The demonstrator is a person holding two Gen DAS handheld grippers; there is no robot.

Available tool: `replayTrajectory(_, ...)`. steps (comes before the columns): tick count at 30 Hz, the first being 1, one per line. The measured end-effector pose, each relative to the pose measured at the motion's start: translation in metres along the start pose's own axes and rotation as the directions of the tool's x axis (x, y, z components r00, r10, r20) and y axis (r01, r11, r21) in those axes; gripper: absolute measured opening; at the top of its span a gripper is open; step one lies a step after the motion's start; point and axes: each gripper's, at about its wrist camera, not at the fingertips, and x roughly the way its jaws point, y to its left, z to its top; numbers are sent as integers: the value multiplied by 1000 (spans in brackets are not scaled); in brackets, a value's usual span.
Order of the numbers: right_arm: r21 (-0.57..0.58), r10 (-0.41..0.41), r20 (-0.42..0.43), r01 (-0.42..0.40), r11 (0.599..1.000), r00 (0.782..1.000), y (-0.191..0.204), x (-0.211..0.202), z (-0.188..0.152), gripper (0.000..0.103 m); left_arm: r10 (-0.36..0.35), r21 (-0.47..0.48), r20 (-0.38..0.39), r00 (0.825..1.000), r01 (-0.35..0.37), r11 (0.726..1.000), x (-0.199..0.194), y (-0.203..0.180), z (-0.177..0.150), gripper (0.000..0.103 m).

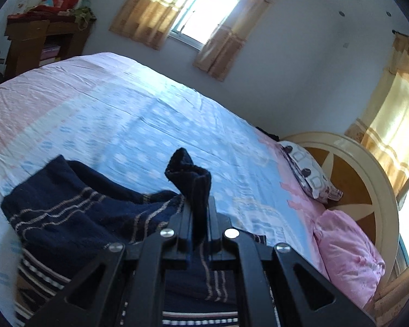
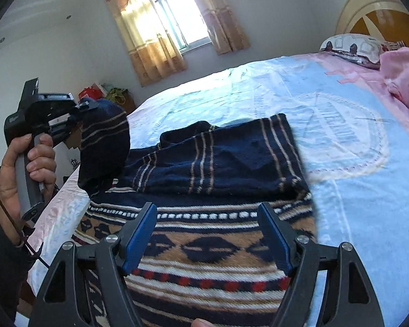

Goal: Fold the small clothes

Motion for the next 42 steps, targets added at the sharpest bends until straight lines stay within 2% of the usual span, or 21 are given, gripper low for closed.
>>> replayTrajectory(6,42,20,5,-20,999,1000,-14,0,-3,77,15,47,-28,999,-14,999,30,-28,-23,7)
replayTrajectory(13,24,36,-27,-35,999,999,-8,10,-12,77,62,101,-69,996,-55,993,59,-42,-49,8)
replayTrajectory(23,59,43,-48,-40,997,998,-13,18,-18,77,95,182,-130,987,-70,981,89,-67,-77,10)
replayTrajectory(27,55,48,-60,-44,998,997,-13,22,-20,77,102,241,-213,972,-49,969,98,-73,-92,25)
replayTrajectory(29,58,54,-73,-50,997,996,-14,25,-22,77,97,288,-226,969,-28,957,91,-78,-99,33)
replayTrajectory(31,68,58,-79,-53,996,995,-16,26,-22,77,96,359,-200,975,-18,933,75,-80,-105,49)
replayTrajectory(32,73,60,-78,-55,996,995,-17,26,-22,77,113,410,-163,980,-37,911,62,-79,-108,63)
replayTrajectory(33,78,63,-77,-57,995,995,-18,26,-22,77,134,448,-131,982,-62,892,54,-77,-109,73)
replayTrajectory(35,83,66,-77,-60,995,995,-19,27,-23,77,198,522,-41,979,-148,840,33,-59,-108,79)
replayTrajectory(36,87,67,-77,-61,994,995,-20,27,-23,77,234,537,-9,972,-193,821,27,-48,-105,81)
replayTrajectory(38,96,70,-76,-62,993,995,-22,26,-23,77,327,540,49,944,-300,786,12,-15,-95,82)
replayTrajectory(39,106,69,-75,-61,992,995,-24,25,-22,77,384,526,77,920,-365,768,2,10,-88,82)
replayTrajectory(41,115,52,-71,-43,992,996,-26,21,-17,76,459,493,106,882,-447,746,-10,46,-76,82)
replayTrajectory(42,120,52,-68,-43,992,996,-25,17,-13,76,501,469,115,858,-491,734,-17,68,-70,83)
